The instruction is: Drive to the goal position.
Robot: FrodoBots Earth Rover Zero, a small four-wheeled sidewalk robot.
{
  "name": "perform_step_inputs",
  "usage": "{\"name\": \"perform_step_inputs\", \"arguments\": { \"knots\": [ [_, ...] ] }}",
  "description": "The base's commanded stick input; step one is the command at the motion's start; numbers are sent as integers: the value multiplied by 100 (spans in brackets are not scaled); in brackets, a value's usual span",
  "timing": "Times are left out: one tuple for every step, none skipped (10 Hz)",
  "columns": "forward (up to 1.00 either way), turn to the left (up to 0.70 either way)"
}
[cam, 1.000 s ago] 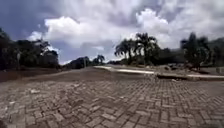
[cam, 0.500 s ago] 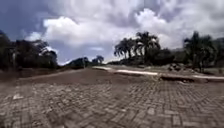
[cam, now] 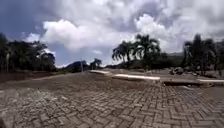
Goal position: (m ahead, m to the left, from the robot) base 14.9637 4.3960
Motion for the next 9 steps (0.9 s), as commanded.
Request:
{"name": "perform_step_inputs", "arguments": {
  "knots": [
    [100, 11],
    [100, 19],
    [100, 12],
    [100, 12],
    [100, 15],
    [100, 0],
    [100, 11],
    [100, 14],
    [100, 10]
  ]
}}
